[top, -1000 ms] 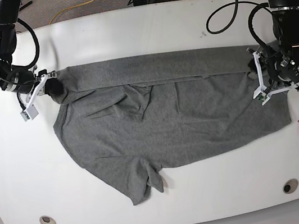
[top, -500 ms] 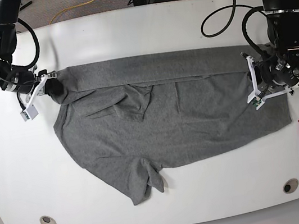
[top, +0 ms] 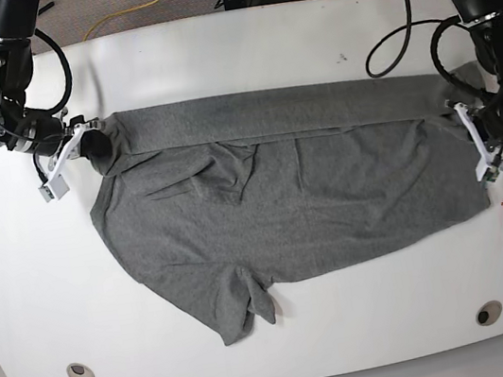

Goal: Fold the T-shirt properly
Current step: 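Pull the shirt edge with the left gripper away from the right gripper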

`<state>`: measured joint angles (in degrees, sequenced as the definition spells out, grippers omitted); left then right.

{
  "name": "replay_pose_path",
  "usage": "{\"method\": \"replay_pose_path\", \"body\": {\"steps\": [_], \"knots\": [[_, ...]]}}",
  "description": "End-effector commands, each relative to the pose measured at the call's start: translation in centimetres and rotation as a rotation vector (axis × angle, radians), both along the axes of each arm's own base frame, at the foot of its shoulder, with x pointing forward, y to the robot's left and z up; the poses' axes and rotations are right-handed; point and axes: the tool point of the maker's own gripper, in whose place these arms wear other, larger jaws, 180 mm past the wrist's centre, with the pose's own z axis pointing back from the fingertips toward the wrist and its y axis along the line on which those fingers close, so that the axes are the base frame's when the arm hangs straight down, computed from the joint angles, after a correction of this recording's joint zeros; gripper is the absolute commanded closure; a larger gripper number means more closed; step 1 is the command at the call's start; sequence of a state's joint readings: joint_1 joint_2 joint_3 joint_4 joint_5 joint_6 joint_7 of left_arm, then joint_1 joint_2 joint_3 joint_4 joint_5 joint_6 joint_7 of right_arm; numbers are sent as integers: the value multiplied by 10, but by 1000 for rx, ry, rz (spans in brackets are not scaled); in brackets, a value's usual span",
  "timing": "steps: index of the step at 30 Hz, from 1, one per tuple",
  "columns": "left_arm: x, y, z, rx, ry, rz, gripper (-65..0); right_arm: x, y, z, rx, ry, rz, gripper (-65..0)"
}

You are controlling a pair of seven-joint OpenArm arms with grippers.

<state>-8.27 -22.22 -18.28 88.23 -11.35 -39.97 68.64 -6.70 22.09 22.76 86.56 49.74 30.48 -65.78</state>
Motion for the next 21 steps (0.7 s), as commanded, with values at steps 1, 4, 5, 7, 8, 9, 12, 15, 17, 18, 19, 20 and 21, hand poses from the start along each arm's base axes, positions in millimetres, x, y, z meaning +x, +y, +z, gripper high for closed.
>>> {"method": "replay_pose_path", "body": {"steps": [1,4,5,7,8,9,12,15,17,18,19,20,21], "knots": [[6,13,12,15,-33,25,-24,15,-4,17,-5,-64,1,-22],[4,24,15,4,-47,65,-24,17,-4,18,-5,-68,1,-22],[5,27,19,1,-60,76,-24,17,-4,18,-5,-68,1,-22],[11,29,26,-1,-82,83,-24,17,-4,18,-5,-68,3,-22],[14,29,29,-1,-91,83,-24,17,-4,19,-5,-69,3,-22],[15,29,31,-2,-98,86,-24,17,-4,19,-5,-69,3,-22],[23,30,40,-2,-126,87,-24,17,-4,19,-5,-69,3,-22],[32,31,53,3,-160,87,-24,17,-4,19,-5,-69,3,-22],[36,32,58,4,-174,87,-24,17,-4,19,-5,-69,3,-22],[37,32,60,4,-178,87,-24,18,-4,19,-5,-70,1,-22],[40,32,63,4,-188,87,-24,18,-5,19,-6,-71,0,-22],[41,32,65,3,-192,87,-24,18,-5,19,-7,-71,0,-22],[43,32,68,5,-198,88,-24,18,-5,19,-7,-71,1,-22]]}}
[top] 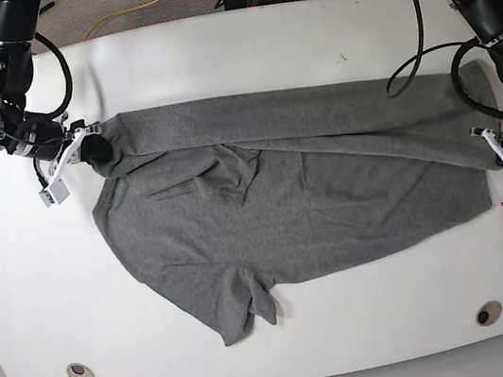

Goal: Fold the T-shirt properly
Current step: 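Pull the shirt edge with the left gripper away from the right gripper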

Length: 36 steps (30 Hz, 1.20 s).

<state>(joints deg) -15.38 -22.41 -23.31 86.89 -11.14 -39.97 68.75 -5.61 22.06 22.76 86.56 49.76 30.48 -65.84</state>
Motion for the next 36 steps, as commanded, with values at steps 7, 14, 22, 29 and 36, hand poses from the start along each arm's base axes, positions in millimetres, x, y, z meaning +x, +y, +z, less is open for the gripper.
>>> {"method": "replay_pose_path", "body": {"steps": [7,14,22,29,36], "knots": [[15,16,25,16,-94,0,-24,10,-8,15,-13,-53,-1,-22],[10,36,1,0,-32,40,-25,10,-8,15,-13,-53,-1,-22],[19,32,1,0,-64,-1,-29,12,-16,18,-35,-57,-1,-22],[29,33,-7,-38,-61,-6,-32,14,-25,23,-64,-63,3,-22],[36,44,-6,-66,-63,23,-140,16,-28,25,-70,-70,2,-25]]}}
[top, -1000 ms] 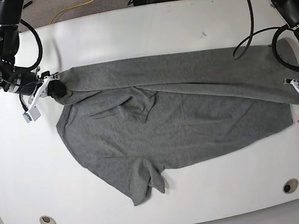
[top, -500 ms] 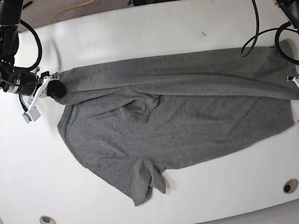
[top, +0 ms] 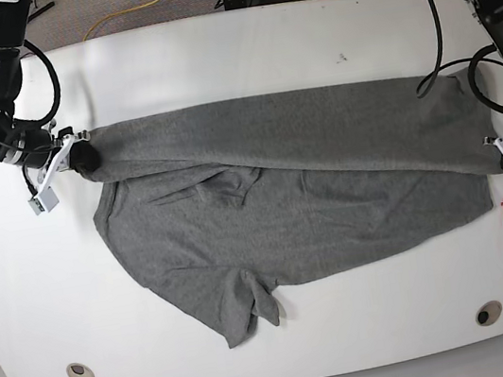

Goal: Fold the T-shirt properly
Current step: 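Pull the shirt edge with the left gripper away from the right gripper, then release and regrasp the shirt edge with the right gripper, pulling it outward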

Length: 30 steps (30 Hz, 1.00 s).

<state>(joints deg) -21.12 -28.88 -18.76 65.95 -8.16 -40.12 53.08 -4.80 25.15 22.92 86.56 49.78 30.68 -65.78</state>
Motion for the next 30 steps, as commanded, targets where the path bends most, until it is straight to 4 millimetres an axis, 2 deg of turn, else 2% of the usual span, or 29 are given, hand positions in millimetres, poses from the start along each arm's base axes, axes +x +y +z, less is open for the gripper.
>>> {"method": "replay_pose_path", "body": {"steps": [1,6,8,10,11,14,15,16,18,20,21,25,30], "knots": [[14,9,23,4,-64,11,-156,10,-8,15,-16,-52,-1,-25],[16,11,27,9,-71,13,-312,11,-8,15,-15,-52,-3,-27],[17,21,39,35,-88,19,-361,11,-8,16,-16,-53,-2,-29],[17,28,51,58,-107,19,-381,11,-8,16,-16,-54,-1,-59],[18,28,55,66,-114,18,-381,11,-8,16,-16,-54,-3,-82],[15,28,66,110,-108,13,-381,12,-7,19,-17,-64,-1,-208],[7,27,66,143,-80,9,-381,14,-6,25,-24,-83,5,-274],[1,26,64,165,-60,5,-381,15,-7,28,-29,-93,4,-314],[-16,15,63,231,-32,-30,-381,17,-10,39,-41,-130,-5,-430],[-25,-7,56,242,-34,-75,-381,19,-11,44,-48,-146,-7,-496],[-30,-24,52,241,-46,-104,-381,19,-11,46,-50,-151,-6,-528],[-58,-60,29,226,-27,-165,-379,26,-11,51,-48,-169,-5,-542],[-85,-76,-2,176,40,-176,-379,46,16,59,-9,-209,39,-542]]}}
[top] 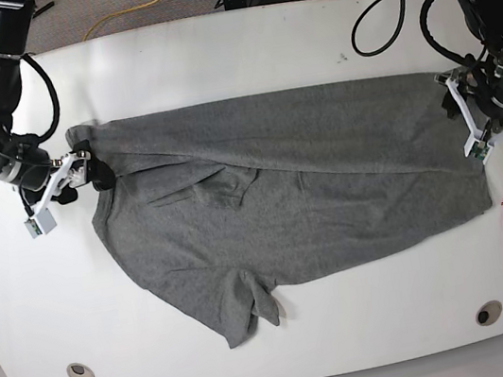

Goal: Fold the T-shirt properly
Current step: 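Release and regrasp the shirt edge with the right gripper, pulling it outward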

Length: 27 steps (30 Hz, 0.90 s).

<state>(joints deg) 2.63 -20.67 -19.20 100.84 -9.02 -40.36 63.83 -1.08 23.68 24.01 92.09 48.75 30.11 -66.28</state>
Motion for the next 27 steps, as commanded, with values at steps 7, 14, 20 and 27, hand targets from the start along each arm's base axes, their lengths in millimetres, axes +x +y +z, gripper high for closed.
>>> {"method": "replay_pose_path", "body": {"steps": [7,14,20,27], "knots": [[-13,26,3,1,-31,75,-378,38,38,-3,109,-6,65,-471],[-25,42,-19,-38,28,139,-378,56,43,-19,136,13,65,-458],[-28,40,-34,-86,36,147,-378,57,51,-38,156,47,65,-453],[-39,40,-47,-102,64,154,-378,53,62,-47,166,64,83,-452]]}}
